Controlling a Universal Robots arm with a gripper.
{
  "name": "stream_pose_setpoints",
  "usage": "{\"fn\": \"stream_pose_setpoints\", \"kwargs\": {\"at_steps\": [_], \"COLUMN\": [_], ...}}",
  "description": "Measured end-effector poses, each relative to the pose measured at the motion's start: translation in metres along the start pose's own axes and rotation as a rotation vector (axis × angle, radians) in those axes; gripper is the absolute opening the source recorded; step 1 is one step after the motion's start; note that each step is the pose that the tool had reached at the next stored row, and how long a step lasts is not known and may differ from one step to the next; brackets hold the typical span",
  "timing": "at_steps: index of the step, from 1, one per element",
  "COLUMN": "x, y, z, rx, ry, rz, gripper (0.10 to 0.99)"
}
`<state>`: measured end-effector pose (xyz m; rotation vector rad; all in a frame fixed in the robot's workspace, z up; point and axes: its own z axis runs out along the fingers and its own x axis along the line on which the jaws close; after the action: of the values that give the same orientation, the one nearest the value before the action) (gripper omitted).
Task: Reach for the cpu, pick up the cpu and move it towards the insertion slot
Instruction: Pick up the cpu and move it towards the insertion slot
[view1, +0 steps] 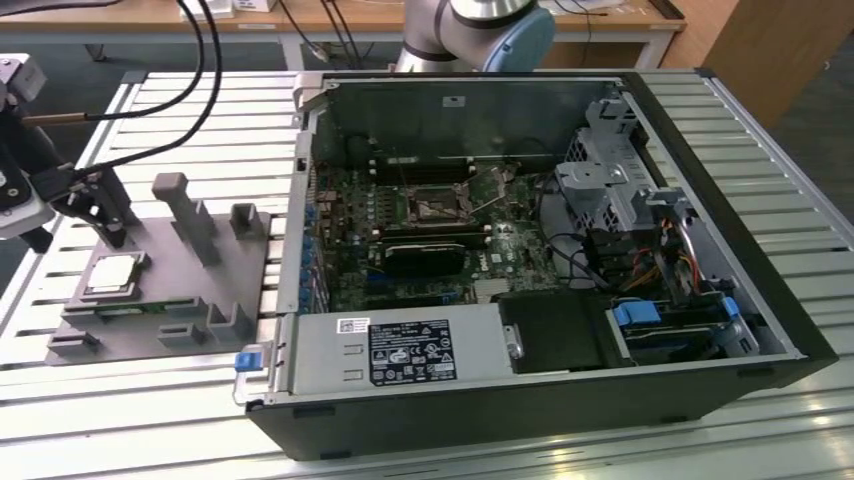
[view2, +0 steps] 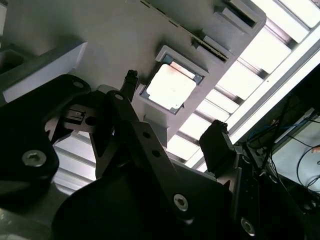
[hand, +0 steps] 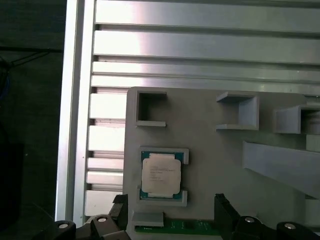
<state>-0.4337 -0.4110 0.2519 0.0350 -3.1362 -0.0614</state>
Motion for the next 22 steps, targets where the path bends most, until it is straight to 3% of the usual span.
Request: {"fn": "stream_pose_setpoints", "kwargs": {"at_steps": [17,22], "x": [0.0023,0.0025], "y": [-0.0022,-0.003], "z": [0.0308,0.0366], "rx": [0.0,-0.001], "ry": [0.001,0.0012], "rz": [0.0,0.0], "gripper": [0.776,0.776]}}
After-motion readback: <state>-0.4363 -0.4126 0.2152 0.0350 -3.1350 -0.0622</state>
